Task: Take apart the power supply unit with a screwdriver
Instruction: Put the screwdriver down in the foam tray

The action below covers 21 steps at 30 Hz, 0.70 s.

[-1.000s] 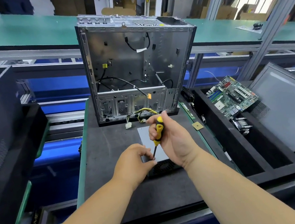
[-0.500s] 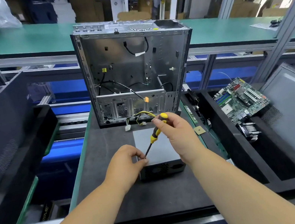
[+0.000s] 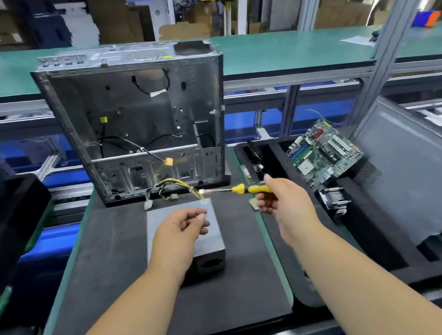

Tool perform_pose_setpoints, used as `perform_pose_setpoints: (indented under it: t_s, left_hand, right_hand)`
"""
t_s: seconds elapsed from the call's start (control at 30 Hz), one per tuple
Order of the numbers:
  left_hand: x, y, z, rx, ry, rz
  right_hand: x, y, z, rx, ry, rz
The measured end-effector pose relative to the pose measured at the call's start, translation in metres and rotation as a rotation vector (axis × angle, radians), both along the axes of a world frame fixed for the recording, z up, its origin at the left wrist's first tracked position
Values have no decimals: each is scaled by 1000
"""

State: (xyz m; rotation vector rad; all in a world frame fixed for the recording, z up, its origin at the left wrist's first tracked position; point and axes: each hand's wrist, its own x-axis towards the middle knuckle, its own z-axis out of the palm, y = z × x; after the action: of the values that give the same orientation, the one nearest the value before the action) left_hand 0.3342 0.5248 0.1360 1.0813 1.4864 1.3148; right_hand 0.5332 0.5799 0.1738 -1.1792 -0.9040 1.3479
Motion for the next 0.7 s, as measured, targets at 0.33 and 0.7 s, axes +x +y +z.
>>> perform_pose_setpoints:
  t_s: [0.33, 0.7]
  left_hand:
    - [132, 42, -25, -55, 185, -255]
    - [204, 79, -51, -152, 236, -311]
  right_hand:
    - [128, 10, -21, -46, -215, 155]
    - [202, 35, -56, -202, -456, 178]
